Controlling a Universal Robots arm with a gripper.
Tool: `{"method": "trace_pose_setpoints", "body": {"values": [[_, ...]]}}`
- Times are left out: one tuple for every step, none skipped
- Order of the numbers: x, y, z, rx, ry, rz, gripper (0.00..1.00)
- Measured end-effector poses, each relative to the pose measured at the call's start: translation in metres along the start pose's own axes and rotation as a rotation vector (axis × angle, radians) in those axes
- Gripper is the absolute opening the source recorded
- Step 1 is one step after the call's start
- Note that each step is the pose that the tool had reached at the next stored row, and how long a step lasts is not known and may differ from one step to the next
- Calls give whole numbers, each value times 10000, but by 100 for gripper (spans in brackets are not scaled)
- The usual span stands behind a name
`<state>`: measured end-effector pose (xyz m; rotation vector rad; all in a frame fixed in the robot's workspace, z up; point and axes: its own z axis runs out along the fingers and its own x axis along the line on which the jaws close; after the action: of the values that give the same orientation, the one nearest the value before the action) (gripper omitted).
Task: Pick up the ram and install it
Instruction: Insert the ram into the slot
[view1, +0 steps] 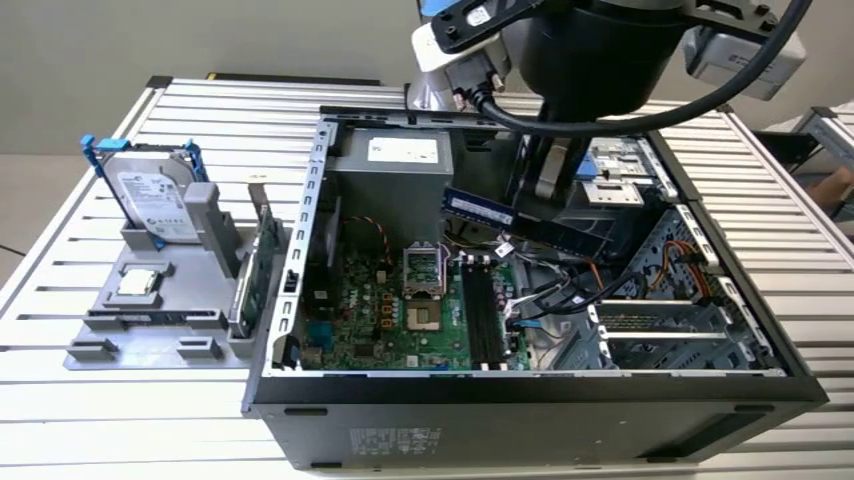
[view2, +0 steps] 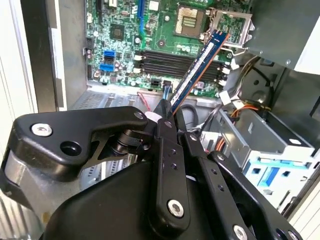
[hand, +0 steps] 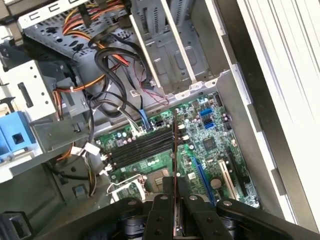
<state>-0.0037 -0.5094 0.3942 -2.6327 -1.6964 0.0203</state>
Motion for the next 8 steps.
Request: {"method": "trace_pose_setpoints", "body": {"values": [[0,0,0,1,2,130,0],[0,0,0,2,4,249,0],[0,0,1,2,6,370,0],[0,0,1,3,8,490,0],[0,0,1,3,9,613,0],[0,0,1,5,11,735,0],[0,0,2,5,14,851,0],[1,0,1,6,15,976,0]]}}
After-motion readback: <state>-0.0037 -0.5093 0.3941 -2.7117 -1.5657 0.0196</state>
